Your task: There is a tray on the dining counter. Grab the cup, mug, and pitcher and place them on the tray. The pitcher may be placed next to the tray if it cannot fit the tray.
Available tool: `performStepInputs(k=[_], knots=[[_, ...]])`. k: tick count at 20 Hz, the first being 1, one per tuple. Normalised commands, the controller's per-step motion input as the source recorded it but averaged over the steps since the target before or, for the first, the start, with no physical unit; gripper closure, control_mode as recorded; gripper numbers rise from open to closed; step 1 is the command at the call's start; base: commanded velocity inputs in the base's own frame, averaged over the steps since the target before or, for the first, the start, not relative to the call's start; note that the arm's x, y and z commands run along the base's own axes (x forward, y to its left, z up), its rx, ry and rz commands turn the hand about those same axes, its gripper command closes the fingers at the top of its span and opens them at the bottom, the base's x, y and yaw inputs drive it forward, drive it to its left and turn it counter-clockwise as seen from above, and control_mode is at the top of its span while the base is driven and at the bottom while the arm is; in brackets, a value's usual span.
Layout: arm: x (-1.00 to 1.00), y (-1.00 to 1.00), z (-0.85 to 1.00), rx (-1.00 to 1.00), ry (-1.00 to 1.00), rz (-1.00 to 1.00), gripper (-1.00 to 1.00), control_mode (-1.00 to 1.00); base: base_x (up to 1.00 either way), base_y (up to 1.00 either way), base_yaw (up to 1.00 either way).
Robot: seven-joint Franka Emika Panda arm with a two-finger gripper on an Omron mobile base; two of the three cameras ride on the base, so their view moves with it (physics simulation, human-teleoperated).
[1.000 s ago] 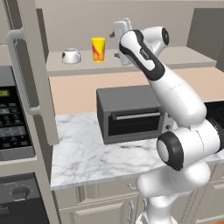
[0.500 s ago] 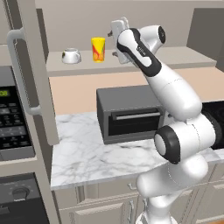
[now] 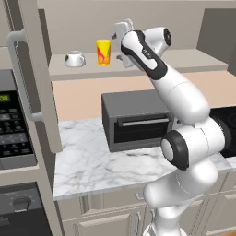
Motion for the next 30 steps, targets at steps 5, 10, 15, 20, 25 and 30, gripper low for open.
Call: performStepInputs(k=[5, 10, 15, 20, 25, 30], knots=[[0.06, 0.1, -0.15, 0.0, 0.01, 0.01, -1.0, -1.0, 0.0, 0.0, 0.0], [0.11, 0.13, -0.06, 0.0, 0.0, 0.0, -1.0, -1.0, 0.0, 0.0, 0.0], [0.18, 0.04, 0.0, 0.0, 0.0, 0.0, -1.0, -1.0, 0.0, 0.0, 0.0], [0.23, 0.01, 0.0, 0.0, 0.0, 0.0, -1.0, -1.0, 0.0, 0.0, 0.0], [0.18, 0.03, 0.0, 0.0, 0.0, 0.0, -1.0, -1.0, 0.0, 0.0, 0.0], [0.17, 0.06, 0.0, 0.0, 0.0, 0.0, -1.0, -1.0, 0.0, 0.0, 0.0]])
